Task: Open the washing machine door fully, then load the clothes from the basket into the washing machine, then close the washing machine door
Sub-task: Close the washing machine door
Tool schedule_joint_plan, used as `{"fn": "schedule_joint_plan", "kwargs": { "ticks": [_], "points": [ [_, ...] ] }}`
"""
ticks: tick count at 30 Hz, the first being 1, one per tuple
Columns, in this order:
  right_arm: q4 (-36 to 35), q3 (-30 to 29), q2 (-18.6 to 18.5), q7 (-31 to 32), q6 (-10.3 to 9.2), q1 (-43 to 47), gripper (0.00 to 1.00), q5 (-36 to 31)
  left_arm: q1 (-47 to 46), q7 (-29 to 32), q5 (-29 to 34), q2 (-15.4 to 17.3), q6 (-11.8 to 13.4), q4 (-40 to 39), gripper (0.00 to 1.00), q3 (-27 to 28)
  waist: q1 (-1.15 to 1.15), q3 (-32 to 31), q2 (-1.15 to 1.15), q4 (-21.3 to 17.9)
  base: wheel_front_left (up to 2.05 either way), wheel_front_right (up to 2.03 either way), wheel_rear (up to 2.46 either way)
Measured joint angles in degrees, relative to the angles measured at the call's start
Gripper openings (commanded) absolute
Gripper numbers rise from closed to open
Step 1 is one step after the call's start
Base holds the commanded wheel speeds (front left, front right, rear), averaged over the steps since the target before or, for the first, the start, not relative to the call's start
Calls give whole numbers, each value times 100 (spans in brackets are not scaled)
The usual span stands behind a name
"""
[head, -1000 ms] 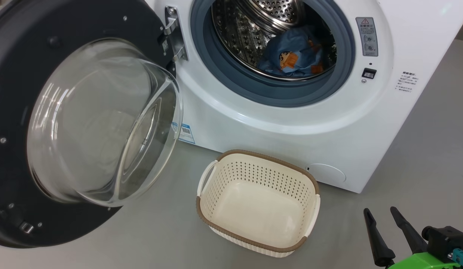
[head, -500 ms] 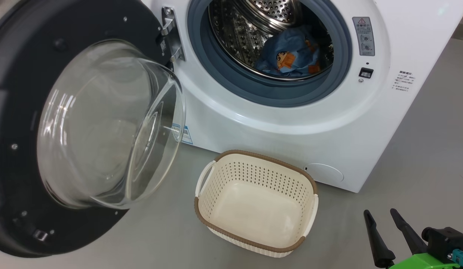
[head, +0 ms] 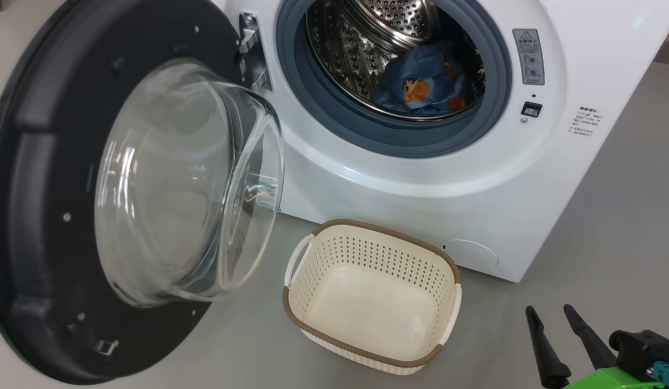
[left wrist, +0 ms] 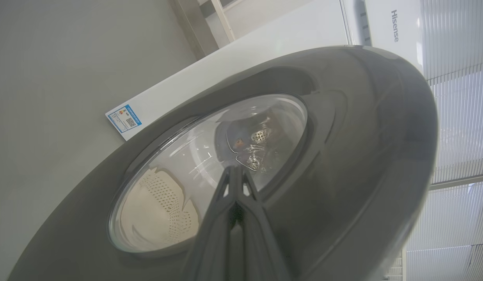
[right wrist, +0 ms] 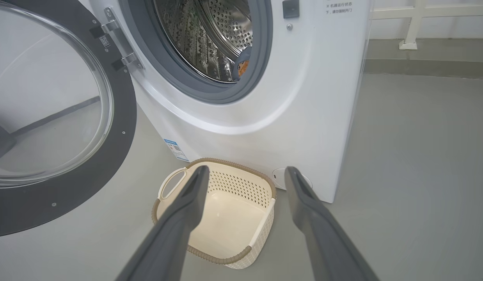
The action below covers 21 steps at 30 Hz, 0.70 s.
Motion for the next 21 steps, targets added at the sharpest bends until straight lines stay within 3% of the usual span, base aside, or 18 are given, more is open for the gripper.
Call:
{"fn": "schedule_joint_plan", "kwargs": {
  "ticks": [11, 21],
  "points": [
    [3, 21, 2, -5, 0, -12, 100, 14, 365, 328, -399, -800, 90, -983, 0, -207, 0, 30, 0, -132, 0, 0, 0],
    [3, 14, 3, -8, 0, -50, 100, 47, 547, 381, -700, -1312, 186, -1555, 0, -345, 0, 70, 0, -482, 0, 0, 0]
  ]
}}
